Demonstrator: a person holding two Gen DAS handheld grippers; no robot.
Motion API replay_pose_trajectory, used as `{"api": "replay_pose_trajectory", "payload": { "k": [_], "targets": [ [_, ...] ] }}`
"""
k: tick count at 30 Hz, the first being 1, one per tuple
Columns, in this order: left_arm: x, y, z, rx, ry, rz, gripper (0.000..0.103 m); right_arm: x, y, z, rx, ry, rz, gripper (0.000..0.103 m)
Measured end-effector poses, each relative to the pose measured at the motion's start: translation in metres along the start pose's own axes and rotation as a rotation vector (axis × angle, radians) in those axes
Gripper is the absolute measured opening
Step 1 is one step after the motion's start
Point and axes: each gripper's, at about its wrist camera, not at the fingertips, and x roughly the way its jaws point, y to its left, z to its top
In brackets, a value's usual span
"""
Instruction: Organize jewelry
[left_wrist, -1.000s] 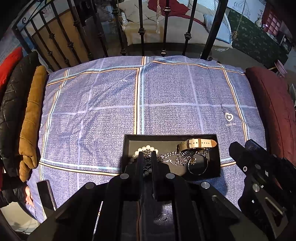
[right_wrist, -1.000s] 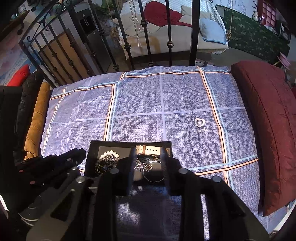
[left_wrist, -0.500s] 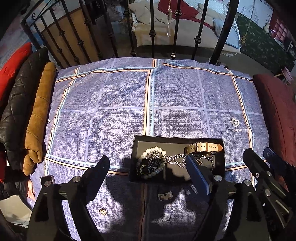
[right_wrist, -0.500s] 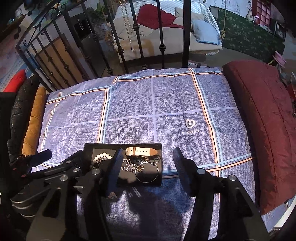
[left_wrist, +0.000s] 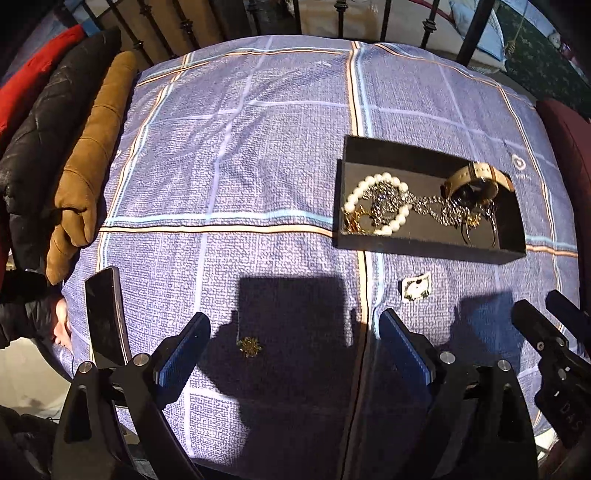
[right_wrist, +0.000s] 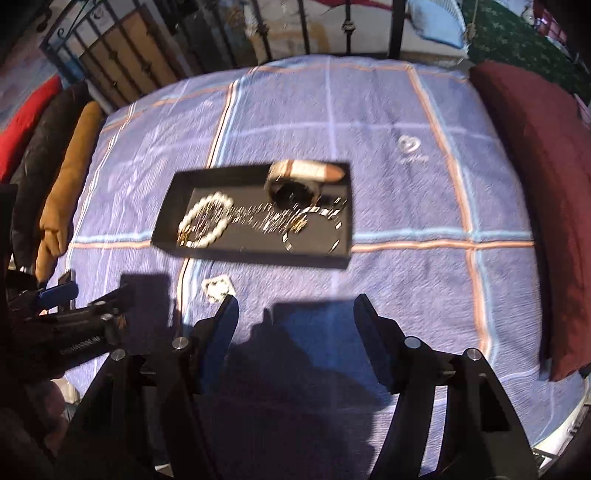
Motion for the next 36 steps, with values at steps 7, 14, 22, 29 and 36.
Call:
{"api": "replay_pose_trajectory", "payload": {
  "k": [7,14,22,29,36],
  "targets": [
    [0.014,0.008,-0.022,0.020,0.020,0.010,0.088,0.027,0.028,-0.001,-0.084,0.001,0.020,0.065],
    [0.021,0.012,-0.024,0.021,0.002,-0.039,0.088,0.052,0.037,0.007,-0.041,0.044,0.050,0.065],
    [0.033,0.019,-0.014,0.048,-0.014,-0.024,0.088,0.073,0.055,0.007,-0.053,0.065,0.039,0.065],
    [0.050,0.021,-0.017,0.108,0.012,0.051,0.088,0.099,0.076,0.000,-0.123,0.096,-0.095,0.056],
    [0.051,0.038,-0.007,0.018,0.018,-0.008,0.088,0.075,0.040,-0.007,0.021,0.064,-0.025,0.019]
  ]
}}
